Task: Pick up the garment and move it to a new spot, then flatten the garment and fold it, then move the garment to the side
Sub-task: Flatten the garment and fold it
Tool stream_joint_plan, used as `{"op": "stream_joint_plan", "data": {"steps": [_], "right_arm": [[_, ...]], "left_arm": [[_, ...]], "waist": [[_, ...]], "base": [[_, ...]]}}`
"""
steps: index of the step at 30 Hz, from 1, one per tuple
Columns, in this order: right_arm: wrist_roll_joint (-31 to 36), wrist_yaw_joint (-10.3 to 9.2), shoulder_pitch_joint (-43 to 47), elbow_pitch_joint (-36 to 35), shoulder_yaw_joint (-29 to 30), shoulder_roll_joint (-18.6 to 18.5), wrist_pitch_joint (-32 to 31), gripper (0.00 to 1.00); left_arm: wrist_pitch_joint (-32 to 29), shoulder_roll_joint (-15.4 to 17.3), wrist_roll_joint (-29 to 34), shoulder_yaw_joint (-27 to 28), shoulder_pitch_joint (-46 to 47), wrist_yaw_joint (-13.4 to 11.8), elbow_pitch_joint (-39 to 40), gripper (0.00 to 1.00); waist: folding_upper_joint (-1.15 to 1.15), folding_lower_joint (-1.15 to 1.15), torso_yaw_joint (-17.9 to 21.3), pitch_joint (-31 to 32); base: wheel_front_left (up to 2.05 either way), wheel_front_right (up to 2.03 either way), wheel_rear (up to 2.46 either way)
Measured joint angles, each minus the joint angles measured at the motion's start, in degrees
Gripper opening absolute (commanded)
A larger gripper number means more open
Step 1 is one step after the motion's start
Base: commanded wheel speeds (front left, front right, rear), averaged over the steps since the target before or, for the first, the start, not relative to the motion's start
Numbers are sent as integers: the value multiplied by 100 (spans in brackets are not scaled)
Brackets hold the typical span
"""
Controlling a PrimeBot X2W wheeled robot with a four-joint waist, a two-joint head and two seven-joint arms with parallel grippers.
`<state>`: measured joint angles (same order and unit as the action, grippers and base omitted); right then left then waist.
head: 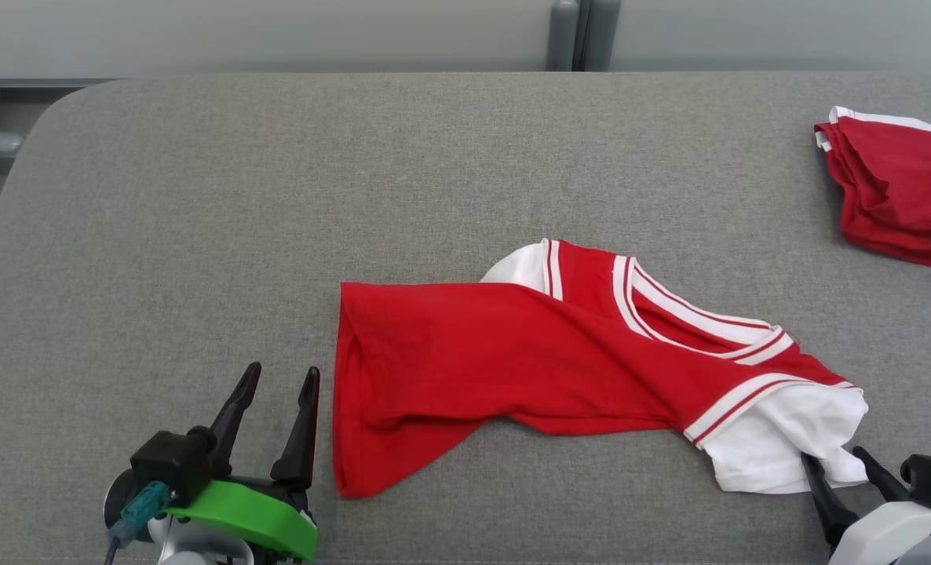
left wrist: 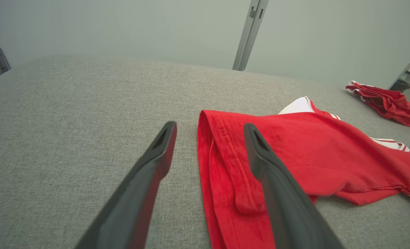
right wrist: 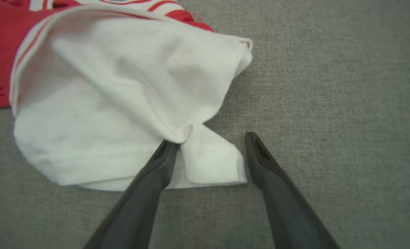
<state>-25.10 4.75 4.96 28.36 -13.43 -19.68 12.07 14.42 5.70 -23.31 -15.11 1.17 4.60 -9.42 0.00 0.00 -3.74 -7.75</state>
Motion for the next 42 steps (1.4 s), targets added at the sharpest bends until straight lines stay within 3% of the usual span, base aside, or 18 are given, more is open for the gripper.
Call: {"op": "stream_joint_plan", "data": {"steps": [1, 3, 4, 6, 8, 9, 17, 22, 36, 37, 38, 42], "right_arm": [[-16, 4, -46, 20, -4, 9, 0, 99], [-27, 30, -117, 71, -4, 29, 0, 71], [-49, 31, -127, 94, -3, 34, 2, 51], [-85, 71, -127, 141, 2, 35, 43, 37], [-146, 80, -127, 169, 7, 35, 52, 8], [-183, 91, -127, 179, 9, 38, 52, 0], [-270, 179, -132, 187, 40, 42, 105, 0], [-270, 180, -246, 185, 14, 15, 108, 0], [-261, 226, -503, 167, -56, -14, 135, 0], [-261, 229, -504, 167, -55, -16, 138, 0], [-261, 230, -505, 168, -56, -16, 152, 0], [-261, 230, -519, 171, -64, -16, 153, 0]], "left_arm": [[0, -4, 4, 9, 7, 0, -1, 100], [0, -14, 42, 12, 7, 1, -13, 100], [0, -24, 42, 15, 7, 1, -22, 100], [0, -51, 42, 20, 7, 8, -27, 100], [0, -74, 51, 10, 7, 40, -30, 100], [0, -79, 51, -13, 7, 43, -40, 100], [-40, -114, 109, -713, 13, 155, -154, 100], [-258, -81, 456, -1089, 193, 180, -433, 100], [-480, 178, 812, -1282, 765, 201, -1263, 100], [-479, 165, 812, -1291, 778, 202, -1306, 82], [-479, 143, 812, -1303, 801, 202, -1372, 82], [-470, 92, 812, -1312, 862, 203, -1507, 0]], "waist": [[0, 0, -9, -7], [0, 0, -21, -16], [0, 0, -27, -18], [0, 0, -38, -21], [0, 0, -45, -26], [0, 0, -48, -29], [0, 0, -14, -103], [0, 0, 63, -169], [0, 0, 287, -328], [0, 0, 289, -330], [0, 0, 290, -332], [0, 0, 291, -332]], "base": [[0, 0, 0], [0, 0, 0], [0, 0, 0], [0, 0, 0], [0, 0, 0], [0, 0, 0], [0, 0, 0], [0, 0, 0], [0, 0, 0], [0, 0, 0], [0, 0, 0], [0, 0, 0]]}}
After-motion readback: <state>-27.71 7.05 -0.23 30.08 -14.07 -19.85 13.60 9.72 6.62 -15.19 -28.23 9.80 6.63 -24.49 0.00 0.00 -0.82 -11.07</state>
